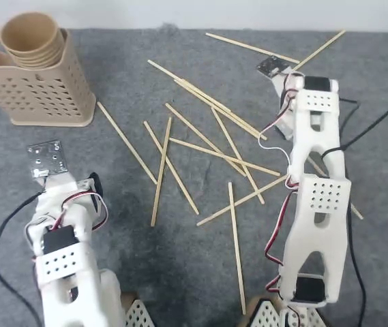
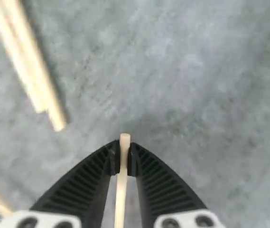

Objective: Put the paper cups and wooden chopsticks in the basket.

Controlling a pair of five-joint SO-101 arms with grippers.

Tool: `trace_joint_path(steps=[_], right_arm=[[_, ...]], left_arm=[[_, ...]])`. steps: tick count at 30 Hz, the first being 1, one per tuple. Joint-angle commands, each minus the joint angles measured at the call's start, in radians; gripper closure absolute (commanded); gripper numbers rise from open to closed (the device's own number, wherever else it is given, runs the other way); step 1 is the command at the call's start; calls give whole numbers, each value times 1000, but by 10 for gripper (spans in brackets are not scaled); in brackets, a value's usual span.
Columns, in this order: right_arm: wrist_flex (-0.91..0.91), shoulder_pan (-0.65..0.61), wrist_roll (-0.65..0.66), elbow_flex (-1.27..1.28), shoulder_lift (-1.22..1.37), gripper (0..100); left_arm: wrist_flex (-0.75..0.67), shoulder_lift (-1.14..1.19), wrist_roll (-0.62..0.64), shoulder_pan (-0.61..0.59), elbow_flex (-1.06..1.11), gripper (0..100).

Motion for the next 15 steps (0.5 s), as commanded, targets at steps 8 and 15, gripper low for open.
trace_joint_path(steps=[8, 15], right_arm=[[280, -7, -95, -552, -73, 991], [277, 19, -410, -704, -145, 991]], left_arm=[[-20, -21, -9, -3, -12, 802], [-20, -21, -9, -3, -12, 802]])
